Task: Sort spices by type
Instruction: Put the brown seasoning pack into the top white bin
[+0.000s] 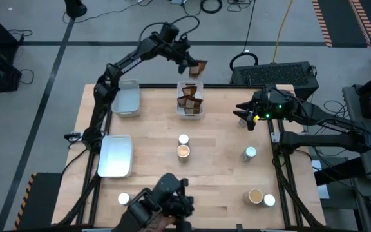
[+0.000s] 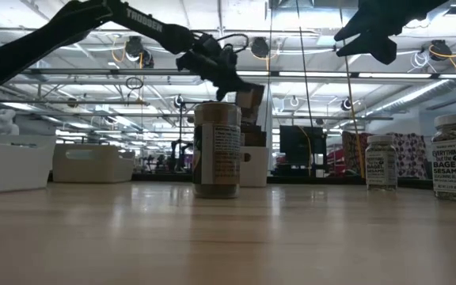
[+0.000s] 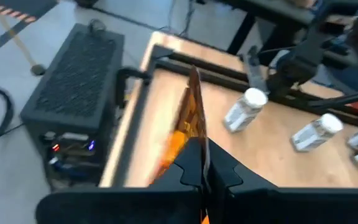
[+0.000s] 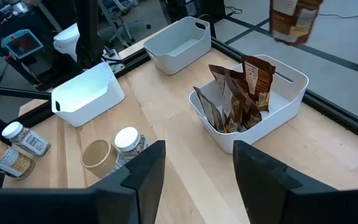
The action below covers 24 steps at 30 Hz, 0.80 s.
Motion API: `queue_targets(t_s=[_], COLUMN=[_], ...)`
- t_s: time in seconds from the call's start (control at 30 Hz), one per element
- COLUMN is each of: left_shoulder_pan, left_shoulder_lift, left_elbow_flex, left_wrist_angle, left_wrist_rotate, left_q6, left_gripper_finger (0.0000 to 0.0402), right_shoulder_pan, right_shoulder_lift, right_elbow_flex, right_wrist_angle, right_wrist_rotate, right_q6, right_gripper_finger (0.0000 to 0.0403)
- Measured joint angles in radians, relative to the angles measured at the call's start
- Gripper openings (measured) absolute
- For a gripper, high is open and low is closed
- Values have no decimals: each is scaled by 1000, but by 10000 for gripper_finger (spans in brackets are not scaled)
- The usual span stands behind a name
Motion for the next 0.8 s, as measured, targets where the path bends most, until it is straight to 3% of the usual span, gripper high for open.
queue_targets(t_s=[0.27, 0.8], left_shoulder_pan=[19, 7], left_shoulder_lift=[1, 1], left_elbow_flex=[-4, -200], left_wrist_angle=[-111, -28], left_wrist_rotate=[-29, -32], left_q6=[113, 150], left_gripper_finger=[0, 0], right_shoulder_pan=[0, 0], right_shoulder_lift=[0, 0], right_elbow_flex=[0, 0], right_wrist_angle=[0, 10], right_wrist_rotate=[1, 2], right_q6=[0, 29], right_gripper_finger=[171, 171])
